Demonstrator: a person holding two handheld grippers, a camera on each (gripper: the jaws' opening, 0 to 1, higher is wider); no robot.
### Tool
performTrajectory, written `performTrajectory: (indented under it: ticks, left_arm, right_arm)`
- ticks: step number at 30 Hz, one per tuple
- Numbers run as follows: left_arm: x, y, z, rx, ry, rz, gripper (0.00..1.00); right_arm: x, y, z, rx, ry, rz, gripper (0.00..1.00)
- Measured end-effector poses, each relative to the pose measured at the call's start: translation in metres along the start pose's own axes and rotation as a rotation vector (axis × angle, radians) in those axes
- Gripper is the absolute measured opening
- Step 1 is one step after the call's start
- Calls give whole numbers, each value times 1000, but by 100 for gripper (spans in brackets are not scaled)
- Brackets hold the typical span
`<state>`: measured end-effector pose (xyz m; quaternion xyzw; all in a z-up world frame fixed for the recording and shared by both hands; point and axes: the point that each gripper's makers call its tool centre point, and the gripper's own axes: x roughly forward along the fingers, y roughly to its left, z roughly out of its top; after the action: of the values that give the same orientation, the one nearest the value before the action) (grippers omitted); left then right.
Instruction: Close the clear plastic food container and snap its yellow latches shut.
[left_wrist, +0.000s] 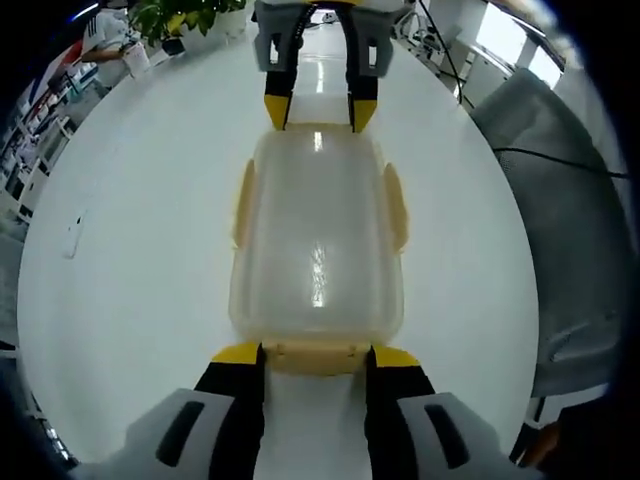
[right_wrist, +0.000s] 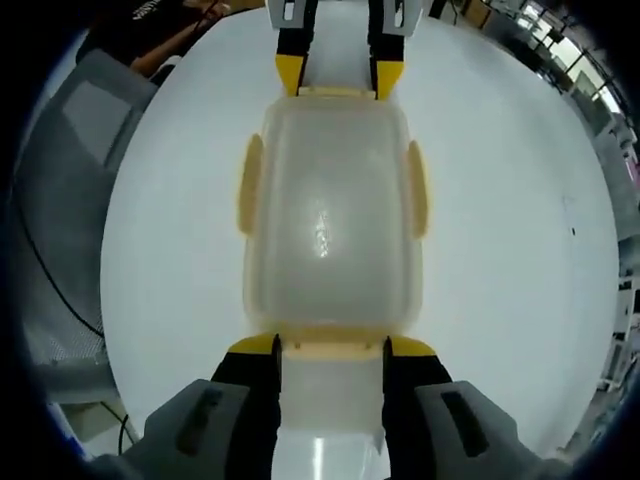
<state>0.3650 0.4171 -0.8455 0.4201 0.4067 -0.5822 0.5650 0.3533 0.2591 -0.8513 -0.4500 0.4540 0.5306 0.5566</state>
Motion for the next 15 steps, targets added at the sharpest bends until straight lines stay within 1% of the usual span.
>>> performTrajectory:
  ticks: [1,2,4,7,10,12,15]
  left_arm:
    - [0,-1,-1,6,30,-1,33]
    - [-1,-3,-1,-3,44,-8,33]
    - [-7,-3,2,-21,42,-7,33]
    - [-19,-1,0,-27,44,6,33]
    - [-27,-2,0,-41,61,8,33]
    - [-32,-2,1,-42,73,18,33]
    - [-40,-8,9,-67,61,11,33]
  right_arm:
    - [0,0,0,-3,0,-1,36]
    - [0,0,1,-15,-2,-5,36]
    - [-3,0,1,-33,-2,-13,36]
    - [-15,-3,8,-12,-61,-6,36]
    - [-29,-5,14,-36,-90,-15,36]
    - [-37,-6,16,-42,-102,-20,36]
    - [-41,-3,12,-61,-99,-18,36]
